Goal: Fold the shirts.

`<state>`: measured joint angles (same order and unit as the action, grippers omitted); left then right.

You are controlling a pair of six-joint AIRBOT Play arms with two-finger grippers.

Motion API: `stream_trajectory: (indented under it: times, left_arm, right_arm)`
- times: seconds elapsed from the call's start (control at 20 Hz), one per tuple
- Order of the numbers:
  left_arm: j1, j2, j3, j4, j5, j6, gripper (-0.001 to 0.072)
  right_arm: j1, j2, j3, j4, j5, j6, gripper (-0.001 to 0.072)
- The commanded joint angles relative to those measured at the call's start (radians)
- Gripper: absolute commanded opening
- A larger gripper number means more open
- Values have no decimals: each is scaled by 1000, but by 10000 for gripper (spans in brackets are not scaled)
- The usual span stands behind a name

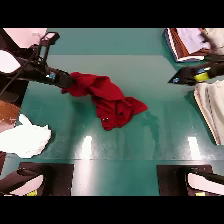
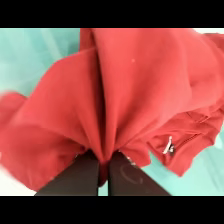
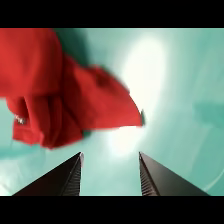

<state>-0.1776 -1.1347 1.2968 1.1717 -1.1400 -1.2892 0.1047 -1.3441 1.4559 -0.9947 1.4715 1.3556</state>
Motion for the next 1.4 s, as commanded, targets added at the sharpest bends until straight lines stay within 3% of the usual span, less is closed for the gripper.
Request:
stream_trajectory:
  times: [0.0, 0.3, 0.7, 0.95, 1.0, 1.05, 1.15, 1.35]
  left_arm:
    - [31, 16, 32, 32, -51, 14, 28]
    - [31, 16, 32, 34, -88, 14, 28]
    - [31, 16, 32, 34, -79, 14, 28]
    - [31, 16, 32, 33, -80, 14, 28]
    - [31, 16, 32, 33, -82, 14, 28]
    - [31, 16, 32, 33, -81, 13, 28]
    - [31, 16, 45, 42, -80, 10, 27]
    - [31, 46, 238, 141, -82, 6, 27]
  right_arm:
    - [135, -180, 0, -3, -73, -90, 418]
    - [207, -400, 17, 7, -288, -164, 419]
    - [251, -594, 228, 6, -23, -267, 420]
    - [306, -599, 233, 3, -48, -292, 408]
    - [310, -599, 233, 4, -66, -292, 349]
    - [310, -599, 233, 6, -76, -291, 8]
    - [296, -572, 233, -19, -97, -246, 19]
    - [195, -348, 234, -246, -167, -73, 18]
